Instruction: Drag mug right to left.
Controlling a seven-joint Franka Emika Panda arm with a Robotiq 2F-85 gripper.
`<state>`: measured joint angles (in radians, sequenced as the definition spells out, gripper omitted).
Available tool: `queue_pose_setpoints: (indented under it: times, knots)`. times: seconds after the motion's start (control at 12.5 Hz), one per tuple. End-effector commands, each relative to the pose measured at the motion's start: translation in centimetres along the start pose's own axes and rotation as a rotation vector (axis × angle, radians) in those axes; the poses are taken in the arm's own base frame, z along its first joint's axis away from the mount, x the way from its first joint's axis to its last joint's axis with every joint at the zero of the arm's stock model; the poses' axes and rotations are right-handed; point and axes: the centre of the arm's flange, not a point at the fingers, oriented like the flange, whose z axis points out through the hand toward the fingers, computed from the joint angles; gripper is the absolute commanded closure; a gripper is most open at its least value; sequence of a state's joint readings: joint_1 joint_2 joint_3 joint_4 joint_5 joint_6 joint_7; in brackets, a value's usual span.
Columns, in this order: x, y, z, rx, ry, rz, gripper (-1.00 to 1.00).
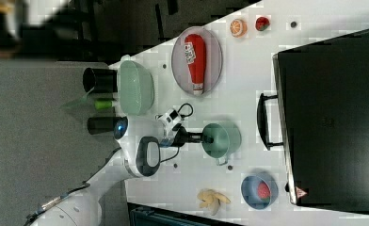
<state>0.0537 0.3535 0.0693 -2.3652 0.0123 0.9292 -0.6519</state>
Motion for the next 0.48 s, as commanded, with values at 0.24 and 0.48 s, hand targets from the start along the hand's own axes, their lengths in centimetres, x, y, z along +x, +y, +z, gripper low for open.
queue_pose_setpoints:
  times: [0.24,0.48]
  knots:
    - [-0.2,-7.7,-1.3,0.013,0.037,0.062,0.65]
    - [-0.4,-10.4,-1.7,0.023,0.058,0.029,0.65]
